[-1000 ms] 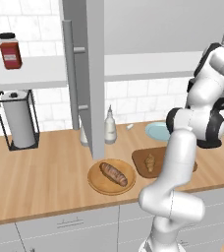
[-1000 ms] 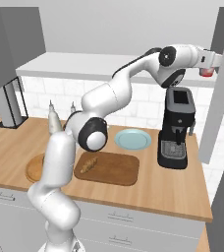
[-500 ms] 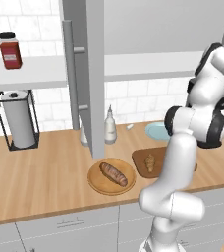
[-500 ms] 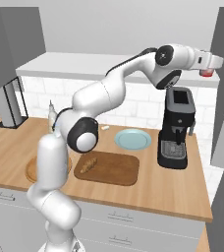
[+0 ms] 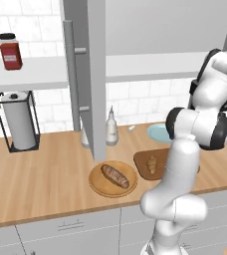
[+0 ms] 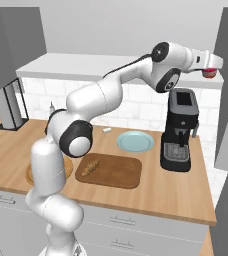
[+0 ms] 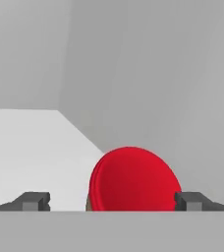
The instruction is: From the different types of pastries on the counter, select a croissant and place it on the cutting board. Then retrieve a jar of jam from the cabinet and place it alongside the croissant on the cutting board.
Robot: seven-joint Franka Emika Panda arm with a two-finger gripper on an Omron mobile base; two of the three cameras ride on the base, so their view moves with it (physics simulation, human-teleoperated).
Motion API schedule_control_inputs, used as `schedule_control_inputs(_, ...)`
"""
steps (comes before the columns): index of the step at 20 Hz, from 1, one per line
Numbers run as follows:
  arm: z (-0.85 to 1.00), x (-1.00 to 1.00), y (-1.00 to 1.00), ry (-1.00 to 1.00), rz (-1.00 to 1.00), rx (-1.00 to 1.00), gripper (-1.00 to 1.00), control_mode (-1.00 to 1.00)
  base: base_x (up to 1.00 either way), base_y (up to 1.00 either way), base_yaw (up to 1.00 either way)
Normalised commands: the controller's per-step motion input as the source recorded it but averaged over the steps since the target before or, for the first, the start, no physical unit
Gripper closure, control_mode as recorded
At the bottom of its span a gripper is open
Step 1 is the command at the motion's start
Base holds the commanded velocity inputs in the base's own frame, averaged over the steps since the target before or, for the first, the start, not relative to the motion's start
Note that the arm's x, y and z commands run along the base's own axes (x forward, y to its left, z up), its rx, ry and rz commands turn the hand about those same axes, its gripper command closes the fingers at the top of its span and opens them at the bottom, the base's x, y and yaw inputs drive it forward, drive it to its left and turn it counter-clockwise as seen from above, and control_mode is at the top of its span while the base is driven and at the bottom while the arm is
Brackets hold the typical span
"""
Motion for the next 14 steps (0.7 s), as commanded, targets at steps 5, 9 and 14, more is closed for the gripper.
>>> schedule_control_inputs(5, -0.09, 0.22, -0.05, 0.12, 0.0, 0.1, -1.0, -1.0, 0.0, 0.0, 0.0)
schedule_control_inputs(9, -0.18, -0.03, -0.16, 0.01, 0.0, 0.05, -1.0, -1.0, 0.0, 0.0, 0.0)
schedule_control_inputs(14, -0.32, -0.39, -0.32, -0.11, -0.01, 0.08, 1.0, -1.0, 0.0, 0.0, 0.0)
